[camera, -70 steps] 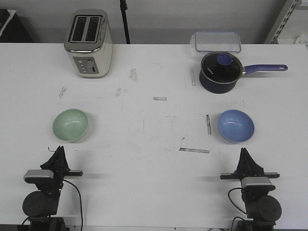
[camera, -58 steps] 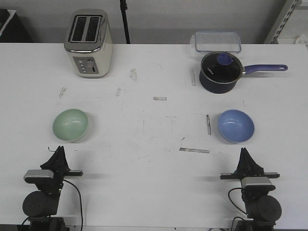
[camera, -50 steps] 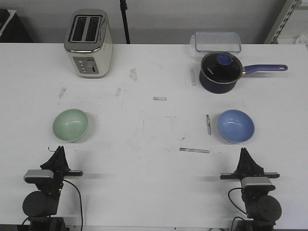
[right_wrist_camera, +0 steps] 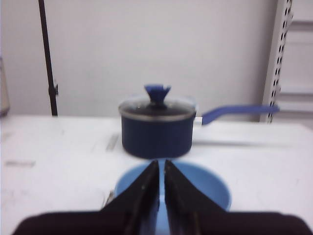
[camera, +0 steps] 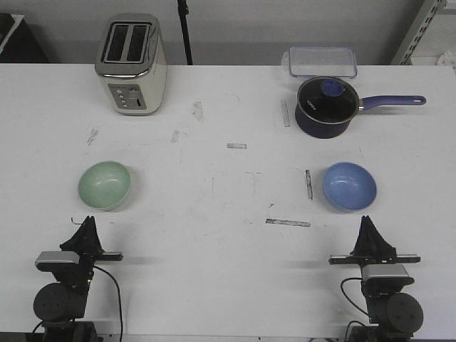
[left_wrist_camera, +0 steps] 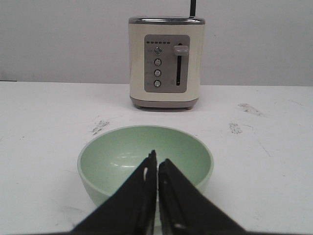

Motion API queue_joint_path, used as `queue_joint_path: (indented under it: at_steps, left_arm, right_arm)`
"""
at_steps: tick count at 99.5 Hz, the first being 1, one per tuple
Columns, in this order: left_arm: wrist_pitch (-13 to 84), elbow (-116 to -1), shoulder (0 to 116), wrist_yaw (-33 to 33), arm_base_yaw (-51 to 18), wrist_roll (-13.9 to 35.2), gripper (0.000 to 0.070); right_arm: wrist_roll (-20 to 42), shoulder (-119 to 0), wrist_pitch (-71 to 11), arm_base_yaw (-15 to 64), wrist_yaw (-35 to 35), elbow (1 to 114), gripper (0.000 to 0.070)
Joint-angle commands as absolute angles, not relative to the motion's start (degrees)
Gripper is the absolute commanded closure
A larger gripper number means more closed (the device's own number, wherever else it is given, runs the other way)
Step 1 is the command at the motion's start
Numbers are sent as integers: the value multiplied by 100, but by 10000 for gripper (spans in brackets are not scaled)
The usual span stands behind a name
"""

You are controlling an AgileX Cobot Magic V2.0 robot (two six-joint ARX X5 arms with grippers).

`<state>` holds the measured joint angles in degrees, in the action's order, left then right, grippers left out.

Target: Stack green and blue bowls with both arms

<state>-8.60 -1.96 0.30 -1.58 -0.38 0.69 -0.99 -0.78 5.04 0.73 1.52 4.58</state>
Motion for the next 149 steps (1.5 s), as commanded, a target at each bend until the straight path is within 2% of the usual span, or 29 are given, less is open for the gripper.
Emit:
queue_joint_path:
  at_steps: [1,32,57,75,103,115,141,145,149]
  left_arm:
    - [-945,-69,19,-152,-34,1,698]
    - [-945,-69,19,-152,-34,1,698]
    - [-945,-67,19,-152,-34,1,698]
    - [-943,-69,19,-152,-34,1,698]
    - [-943,-69,19,-152,-34,1,698]
    - [-943,-69,19,-152,-34,1,698]
    - [-945,-69,19,-152,-34,1,698]
    - [-943,-69,19,-152,-34,1,698]
    - [-943,-69,19,-152,-34,1,698]
  right_arm:
    - [-233,-193,582,80,145,694,687]
    - [-244,-1664,189,80,150,1852,687]
    - [-242,-3409,-980,80,167,3153,687]
    - [-242,-4416,-1262,80,165,3820,687]
    - [-228,-6189,-3701,-84,156,5749,687]
    - [119,-6963,-4541,-298,163,6558,687]
    - [847,-7837,-5347,-908,572,7424,680]
    - [878,-7872,-5374,-1031,687,7437,664]
    - [878,-7887,-5406,-1162,790,7435,617]
